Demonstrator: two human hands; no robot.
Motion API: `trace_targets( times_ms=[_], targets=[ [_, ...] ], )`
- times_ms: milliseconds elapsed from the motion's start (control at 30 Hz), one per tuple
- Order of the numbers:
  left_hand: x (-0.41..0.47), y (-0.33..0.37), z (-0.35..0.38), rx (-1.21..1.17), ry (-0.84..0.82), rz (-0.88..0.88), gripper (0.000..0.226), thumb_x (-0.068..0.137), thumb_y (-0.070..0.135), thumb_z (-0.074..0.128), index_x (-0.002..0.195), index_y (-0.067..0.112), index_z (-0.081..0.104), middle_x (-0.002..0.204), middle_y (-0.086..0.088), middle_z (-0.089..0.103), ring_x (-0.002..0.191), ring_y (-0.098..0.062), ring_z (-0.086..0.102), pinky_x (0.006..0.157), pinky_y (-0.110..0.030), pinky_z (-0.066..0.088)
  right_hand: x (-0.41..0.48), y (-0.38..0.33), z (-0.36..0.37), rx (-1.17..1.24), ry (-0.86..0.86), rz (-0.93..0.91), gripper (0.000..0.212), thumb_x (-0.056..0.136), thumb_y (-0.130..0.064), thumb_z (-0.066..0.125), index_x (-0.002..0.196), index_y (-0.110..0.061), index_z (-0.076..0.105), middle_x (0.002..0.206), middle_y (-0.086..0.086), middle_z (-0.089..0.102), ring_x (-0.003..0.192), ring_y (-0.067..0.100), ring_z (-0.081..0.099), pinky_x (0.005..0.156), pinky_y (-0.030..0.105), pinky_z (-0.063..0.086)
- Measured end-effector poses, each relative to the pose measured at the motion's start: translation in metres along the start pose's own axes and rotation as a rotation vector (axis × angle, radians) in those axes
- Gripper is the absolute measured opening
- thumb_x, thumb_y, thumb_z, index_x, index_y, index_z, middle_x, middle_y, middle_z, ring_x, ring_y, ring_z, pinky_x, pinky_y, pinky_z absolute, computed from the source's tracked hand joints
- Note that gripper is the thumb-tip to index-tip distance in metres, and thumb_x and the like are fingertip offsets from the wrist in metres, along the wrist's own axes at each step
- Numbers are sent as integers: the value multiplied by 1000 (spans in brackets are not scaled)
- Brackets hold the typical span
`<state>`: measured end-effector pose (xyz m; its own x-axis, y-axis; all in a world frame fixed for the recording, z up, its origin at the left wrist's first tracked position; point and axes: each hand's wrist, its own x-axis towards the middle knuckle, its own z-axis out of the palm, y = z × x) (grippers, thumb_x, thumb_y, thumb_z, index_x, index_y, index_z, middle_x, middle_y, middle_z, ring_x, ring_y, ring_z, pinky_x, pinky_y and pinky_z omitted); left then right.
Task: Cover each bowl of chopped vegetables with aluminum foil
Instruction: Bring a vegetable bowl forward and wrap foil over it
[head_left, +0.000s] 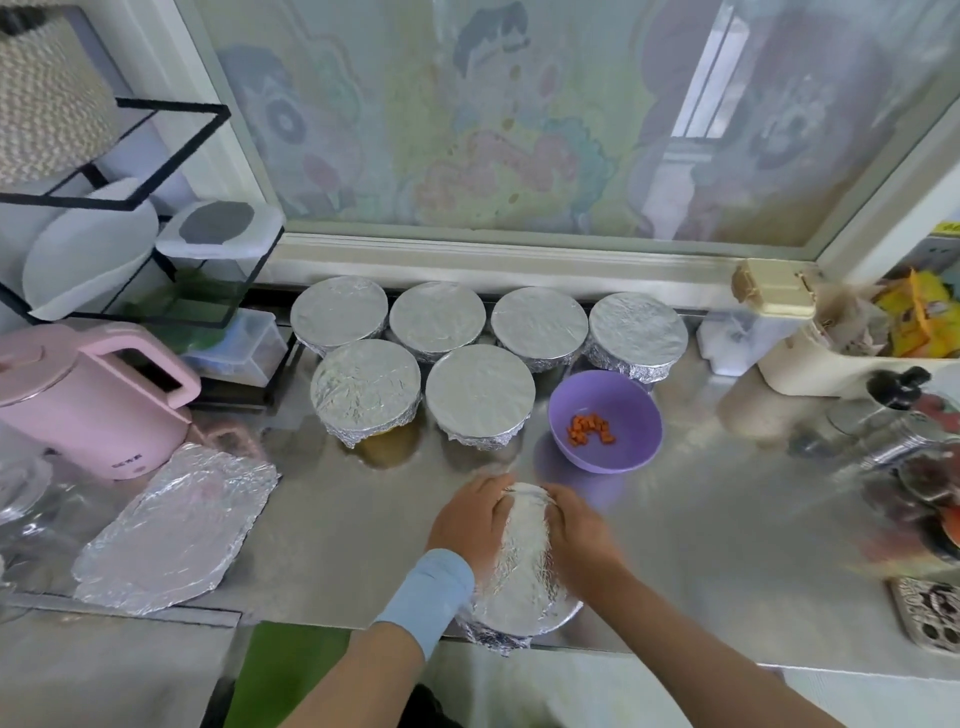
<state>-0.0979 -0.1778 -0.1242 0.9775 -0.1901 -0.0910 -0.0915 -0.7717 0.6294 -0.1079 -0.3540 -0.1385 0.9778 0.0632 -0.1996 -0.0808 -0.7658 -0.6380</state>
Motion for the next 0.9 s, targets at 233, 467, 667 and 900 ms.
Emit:
trace_targets(
  times_ms=[233,467,667,900],
  targets=[
    [6,-3,-8,-274,46,-104,23,100,24,47,113,25,66,103,7,69,92,-11,62,82,-28,48,18,-34,-5,13,54,-86,25,100,-23,48,117,-25,66,108,-9,65,97,8,58,84,20,42],
    [15,-8,-7,-251,0,-134,25,102,27,44,106,20,68,94,1,70,86,-20,62,77,-33,47,22,-40,-3,-145,-18,4,21,101,-35,40,102,-33,61,76,-15,55,78,14,58,69,33,47],
    [17,-4,-9,-160,-15,-174,30,104,28,39,107,19,68,95,-1,68,88,-20,59,78,-33,46,30,-39,-10,-134,-110,11,24,101,-33,39,111,-32,62,89,-12,63,90,17,60,78,30,48],
    [10,7,-5,-89,9,-59,31,103,24,40,125,28,62,120,9,64,109,-11,58,92,-23,43,17,-27,-10,12,-16,-57,22,101,-32,46,113,-34,64,88,-20,59,79,4,54,65,16,36]
  ],
)
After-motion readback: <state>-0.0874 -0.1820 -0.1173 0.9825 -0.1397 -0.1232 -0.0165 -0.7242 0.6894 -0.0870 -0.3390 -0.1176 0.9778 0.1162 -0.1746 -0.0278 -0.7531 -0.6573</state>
